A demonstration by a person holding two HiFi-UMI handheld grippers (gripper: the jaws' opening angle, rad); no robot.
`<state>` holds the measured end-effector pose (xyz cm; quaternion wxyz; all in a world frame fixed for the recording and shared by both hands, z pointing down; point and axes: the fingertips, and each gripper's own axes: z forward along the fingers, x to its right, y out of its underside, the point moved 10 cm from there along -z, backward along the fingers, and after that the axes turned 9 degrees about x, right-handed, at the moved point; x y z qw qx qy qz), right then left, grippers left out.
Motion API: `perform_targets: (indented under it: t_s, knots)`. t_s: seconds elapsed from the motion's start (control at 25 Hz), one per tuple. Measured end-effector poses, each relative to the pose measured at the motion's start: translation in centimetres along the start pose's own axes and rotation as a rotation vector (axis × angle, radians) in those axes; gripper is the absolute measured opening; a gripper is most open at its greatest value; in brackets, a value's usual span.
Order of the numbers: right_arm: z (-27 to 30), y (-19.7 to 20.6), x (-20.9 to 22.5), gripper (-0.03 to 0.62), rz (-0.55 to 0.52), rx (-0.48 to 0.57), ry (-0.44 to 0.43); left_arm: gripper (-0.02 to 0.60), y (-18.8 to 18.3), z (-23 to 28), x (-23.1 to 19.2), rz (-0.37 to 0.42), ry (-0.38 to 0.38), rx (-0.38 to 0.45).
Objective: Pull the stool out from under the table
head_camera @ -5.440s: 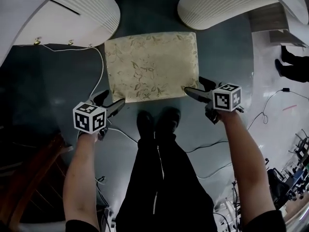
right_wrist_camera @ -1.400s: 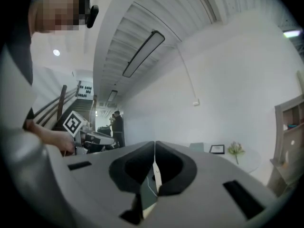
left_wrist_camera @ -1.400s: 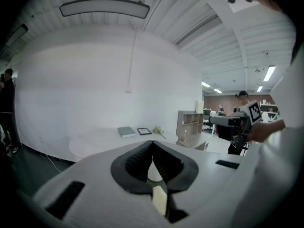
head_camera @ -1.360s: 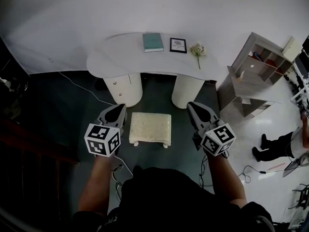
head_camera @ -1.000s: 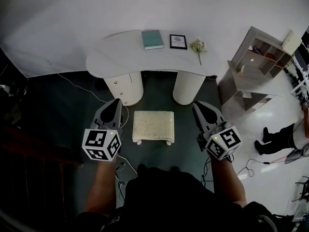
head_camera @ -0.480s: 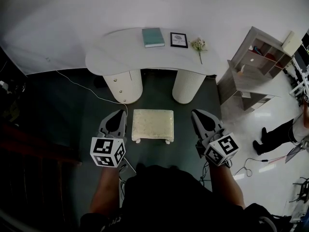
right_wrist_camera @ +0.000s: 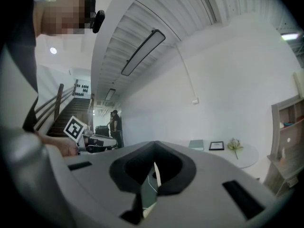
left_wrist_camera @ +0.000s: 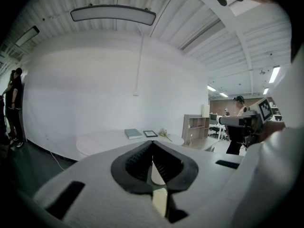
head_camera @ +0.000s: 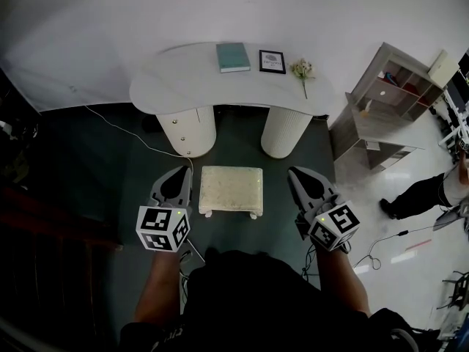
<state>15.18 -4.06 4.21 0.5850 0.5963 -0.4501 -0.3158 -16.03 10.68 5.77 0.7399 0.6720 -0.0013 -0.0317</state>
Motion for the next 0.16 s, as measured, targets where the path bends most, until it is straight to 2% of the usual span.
perform_targets:
  t_s: [0.16]
  knots:
    - [0.38, 0.44, 0.09, 0.003, 0.017, 0.002, 0.001, 0.002, 0.01, 0.43, -0.49, 0.001, 0.006, -0.006]
